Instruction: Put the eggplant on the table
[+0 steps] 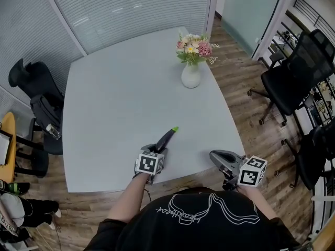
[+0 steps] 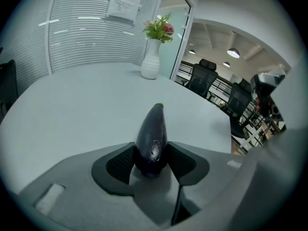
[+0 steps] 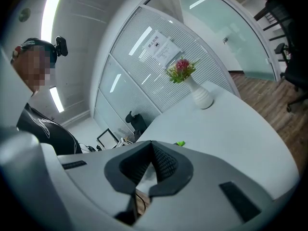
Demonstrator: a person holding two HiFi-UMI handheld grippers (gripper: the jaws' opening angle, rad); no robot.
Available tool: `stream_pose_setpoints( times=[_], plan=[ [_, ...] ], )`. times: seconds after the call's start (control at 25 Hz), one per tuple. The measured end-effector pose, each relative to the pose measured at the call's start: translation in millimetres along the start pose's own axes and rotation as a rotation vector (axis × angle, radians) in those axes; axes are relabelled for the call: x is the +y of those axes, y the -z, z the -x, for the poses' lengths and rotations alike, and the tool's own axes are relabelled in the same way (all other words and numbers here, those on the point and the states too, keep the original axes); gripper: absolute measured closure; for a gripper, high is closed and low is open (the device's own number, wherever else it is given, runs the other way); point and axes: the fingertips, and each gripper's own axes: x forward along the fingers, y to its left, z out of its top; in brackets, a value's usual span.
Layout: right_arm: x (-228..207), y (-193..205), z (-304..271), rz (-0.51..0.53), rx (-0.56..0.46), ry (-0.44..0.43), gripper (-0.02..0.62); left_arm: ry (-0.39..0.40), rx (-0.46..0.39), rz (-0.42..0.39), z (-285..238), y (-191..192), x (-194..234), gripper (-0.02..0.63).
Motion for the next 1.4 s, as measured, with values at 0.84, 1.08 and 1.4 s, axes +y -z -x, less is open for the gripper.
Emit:
stream_pose_setpoints(
  times=[0.84,1.08,1.4],
  plan=[
    [10.1,12.4,7.8,-0.035,-0.005,-0.022,0.586,0.062,-0.148,0.008,33.3,-19.6,-20.1,0.330],
    [20.3,5.5,13.8,-0.009,-0.030,-0.042,0.586,0.129,-0.310,0.140,83.9,-50.7,-31.8,0.331],
    [34.2,-13.8,8.6,0.060,-0.076,-0.098,0.586,0.274,-0.493,0.129,175.2,-87.7,-78.3,0.366]
  ],
)
